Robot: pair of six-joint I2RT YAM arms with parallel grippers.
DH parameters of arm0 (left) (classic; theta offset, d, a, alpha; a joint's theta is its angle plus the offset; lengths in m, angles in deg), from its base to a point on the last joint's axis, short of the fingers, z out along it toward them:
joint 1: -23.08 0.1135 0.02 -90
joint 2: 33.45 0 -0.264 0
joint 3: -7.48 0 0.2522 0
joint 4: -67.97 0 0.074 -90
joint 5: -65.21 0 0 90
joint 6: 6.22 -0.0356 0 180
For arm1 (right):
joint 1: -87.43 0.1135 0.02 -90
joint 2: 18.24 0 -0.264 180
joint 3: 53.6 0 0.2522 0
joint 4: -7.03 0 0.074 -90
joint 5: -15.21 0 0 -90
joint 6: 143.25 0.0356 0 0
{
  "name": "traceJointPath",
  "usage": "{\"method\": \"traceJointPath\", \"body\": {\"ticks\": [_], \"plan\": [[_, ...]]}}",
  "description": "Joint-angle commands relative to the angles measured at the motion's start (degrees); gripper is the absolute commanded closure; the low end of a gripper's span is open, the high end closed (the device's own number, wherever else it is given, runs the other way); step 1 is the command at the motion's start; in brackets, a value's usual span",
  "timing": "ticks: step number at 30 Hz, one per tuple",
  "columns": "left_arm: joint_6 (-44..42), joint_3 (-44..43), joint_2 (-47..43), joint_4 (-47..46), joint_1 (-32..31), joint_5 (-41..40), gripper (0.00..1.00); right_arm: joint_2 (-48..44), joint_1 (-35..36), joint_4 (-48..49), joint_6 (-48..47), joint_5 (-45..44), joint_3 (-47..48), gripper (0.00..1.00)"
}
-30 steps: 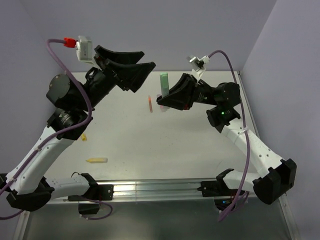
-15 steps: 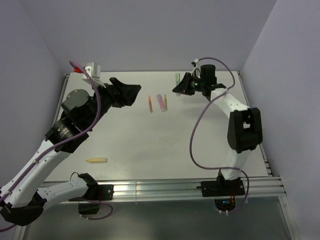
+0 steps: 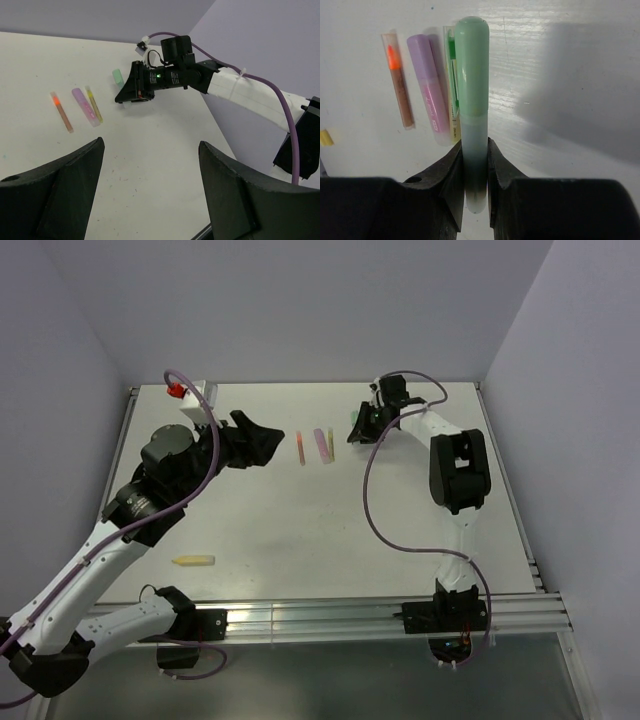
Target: Insert the pens into the pen caps
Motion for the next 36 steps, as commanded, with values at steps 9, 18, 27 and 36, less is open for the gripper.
{"method": "traceJointPath", "body": {"ticks": [9, 18, 27, 36], "plan": [[0.37, 2.07, 0.08, -2.73, 2.59, 5.34, 0.20, 4.49, 1.98, -3.61, 0.61, -7.20, 4.01, 0.79], [1.59, 2.16, 1.58, -2.47, 3.82, 6.66, 0.21, 2.21, 1.98, -3.26, 0.70, -9.05, -0.03, 0.59], [4.84, 1.98, 2.72, -0.01, 4.53, 4.83, 0.21, -3.07, 1.89, -0.81, 0.61, -10.55, -7.14, 0.55], [20.12, 1.71, 4.13, 17.46, 7.07, -16.61, 0.26, -21.68, 2.07, 8.15, 3.16, -9.15, -22.16, 0.55]]}}
